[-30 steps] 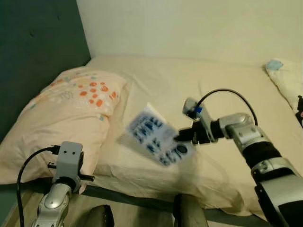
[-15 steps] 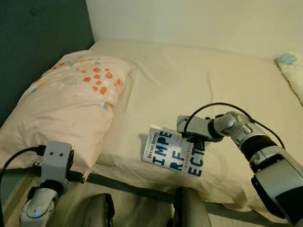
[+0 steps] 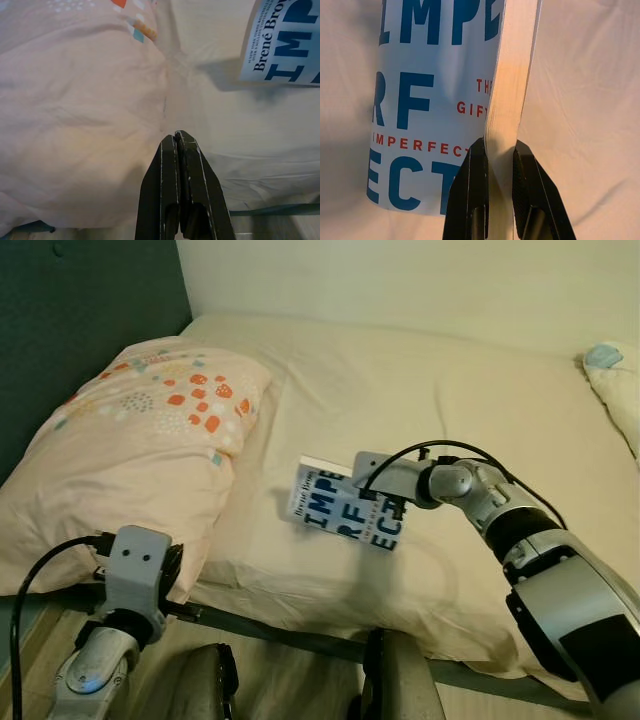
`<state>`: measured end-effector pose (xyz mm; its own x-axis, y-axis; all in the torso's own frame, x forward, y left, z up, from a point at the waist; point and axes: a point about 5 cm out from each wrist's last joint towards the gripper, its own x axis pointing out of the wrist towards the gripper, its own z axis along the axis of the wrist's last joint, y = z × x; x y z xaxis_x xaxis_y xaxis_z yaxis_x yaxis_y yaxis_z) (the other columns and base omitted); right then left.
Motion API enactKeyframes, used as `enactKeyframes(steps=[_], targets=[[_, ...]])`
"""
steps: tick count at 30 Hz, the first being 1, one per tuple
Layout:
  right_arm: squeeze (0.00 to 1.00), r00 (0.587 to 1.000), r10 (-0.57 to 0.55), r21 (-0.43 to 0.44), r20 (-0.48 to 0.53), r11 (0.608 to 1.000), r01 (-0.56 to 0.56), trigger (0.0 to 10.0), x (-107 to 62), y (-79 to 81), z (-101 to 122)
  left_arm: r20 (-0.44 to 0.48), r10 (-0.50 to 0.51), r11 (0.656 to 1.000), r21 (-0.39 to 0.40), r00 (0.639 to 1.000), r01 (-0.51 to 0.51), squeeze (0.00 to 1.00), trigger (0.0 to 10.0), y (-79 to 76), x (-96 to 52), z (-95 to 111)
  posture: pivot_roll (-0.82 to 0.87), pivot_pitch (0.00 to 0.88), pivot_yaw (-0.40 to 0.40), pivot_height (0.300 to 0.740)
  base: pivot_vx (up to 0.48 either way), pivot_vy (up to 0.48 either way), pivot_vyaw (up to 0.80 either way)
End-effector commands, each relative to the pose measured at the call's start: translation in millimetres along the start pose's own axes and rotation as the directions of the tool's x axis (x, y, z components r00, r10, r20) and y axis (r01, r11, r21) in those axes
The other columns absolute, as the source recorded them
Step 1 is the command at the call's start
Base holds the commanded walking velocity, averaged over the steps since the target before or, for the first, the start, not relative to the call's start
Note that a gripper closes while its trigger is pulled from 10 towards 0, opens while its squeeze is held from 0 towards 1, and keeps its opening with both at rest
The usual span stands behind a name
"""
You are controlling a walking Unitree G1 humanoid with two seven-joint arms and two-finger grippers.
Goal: Clean up the room
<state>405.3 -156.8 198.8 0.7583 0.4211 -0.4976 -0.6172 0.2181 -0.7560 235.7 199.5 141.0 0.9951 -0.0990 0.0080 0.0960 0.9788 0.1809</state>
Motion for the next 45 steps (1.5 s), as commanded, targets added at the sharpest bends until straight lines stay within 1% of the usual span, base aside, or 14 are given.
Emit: enactKeyframes(steps=[1,3,6,9,11,18,22,31,35,40,42,43,44,45], targets=[[0.0,0.999,0.005,0.029,0.033,1.0,-0.006,10.0,4.7,10.8,0,-0.027,-0.016,1.0,-0.021,1.0,0.015,0.0,10.0,-5.7,-3.2,-4,0.12,0.315,-0.08,0.577,0.0,0.0,0.0],[0.0,0.998,0.02,0.01,0.052,1.0,-0.021,10.0,9.9,19.3,4,-0.029,-0.031,0.999,-0.025,0.999,0.03,0.0,10.0,-10.3,-3.3,-4,0.12,0.32,-0.074,0.577,0.0,0.0,0.0],[0.0,0.998,0.025,0.001,0.056,1.0,-0.025,10.0,11.4,21.8,5,-0.029,-0.036,0.999,-0.027,0.999,0.035,0.0,10.0,-11.5,-3.3,-4,0.12,0.32,-0.074,0.577,0.0,0.0,0.0],[0.0,0.997,0.044,-0.031,0.062,0.999,-0.042,10.0,17.1,30.8,10,-0.027,-0.061,0.998,-0.034,0.998,0.061,0.0,10.0,-14.4,-3.2,-1,0.13,0.328,-0.069,0.577,0.0,0.0,0.0],[0.0,0.997,0.051,-0.042,0.066,0.998,-0.049,10.0,18.4,32.9,12,-0.027,-0.067,0.997,-0.036,0.997,0.066,0.0,10.0,-14.8,-3.2,0,0.13,0.328,-0.069,0.577,0.0,0.0,0.0],[0.0,0.988,0.068,-0.01,0.138,0.998,-0.067,10.0,26.5,35.7,34,-0.03,-0.086,0.995,-0.044,0.996,0.085,0.0,10.0,-18.9,-2.8,0,0.13,0.329,-0.068,0.577,0.0,0.0,0.0],[0.0,0.986,0.072,-0.014,0.148,0.997,-0.071,10.0,31.3,40.3,43,-0.033,-0.1,0.994,-0.043,0.994,0.099,0.0,10.0,-22.9,-3.0,0,0.13,0.335,-0.071,0.577,0.0,0.0,0.0],[0.0,0.989,0.095,-0.028,0.112,0.995,-0.092,10.0,34.2,47.8,40,-0.045,-0.101,0.994,-0.043,0.994,0.099,0.0,10.0,-23.1,-6.4,-1,0.13,0.338,-0.074,0.577,0.0,0.0,0.0],[0.0,0.989,0.107,0.011,0.107,0.994,-0.108,10.0,34.4,47.9,39,-0.051,-0.1,0.994,-0.041,0.994,0.098,0.0,10.0,-22.8,-7.4,-2,0.13,0.338,-0.074,0.577,0.0,0.0,0.0],[0.0,0.988,0.105,0.024,0.112,0.994,-0.109,10.0,34.1,46.0,40,-0.05,-0.101,0.994,-0.04,0.994,0.099,0.0,10.0,-23.6,-6.2,-2,0.13,0.335,-0.072,0.577,0.0,0.0,0.0],[0.02,0.988,0.105,0.023,0.112,0.994,-0.109,10.0,34.0,45.4,40,-0.05,-0.102,0.994,-0.039,0.994,0.1,0.0,10.0,-23.7,-5.9,-2,0.13,0.335,-0.073,0.577,0.0,0.0,0.0],[0.15,0.988,0.108,0.023,0.111,0.994,-0.111,10.0,33.8,44.9,41,-0.05,-0.102,0.994,-0.038,0.993,0.1,0.0,10.0,-23.8,-5.6,-2,0.13,0.335,-0.073,0.577,0.0,0.0,0.0],[1.0,0.988,0.107,0.024,0.11,0.994,-0.11,10.0,33.6,44.4,41,-0.05,-0.102,0.994,-0.037,0.993,0.101,0.0,10.0,-23.9,-5.6,-2,0.13,0.333,-0.072,0.577,0.0,0.0,0.0],[1.0,0.988,0.107,0.024,0.11,0.994,-0.11,10.0,33.6,44.4,41,-0.05,-0.102,0.994,-0.037,0.993,0.101,0.0,10.0,-23.9,-5.6,-2,0.13,0.333,-0.072,0.577,0.0,0.0,0.0]])
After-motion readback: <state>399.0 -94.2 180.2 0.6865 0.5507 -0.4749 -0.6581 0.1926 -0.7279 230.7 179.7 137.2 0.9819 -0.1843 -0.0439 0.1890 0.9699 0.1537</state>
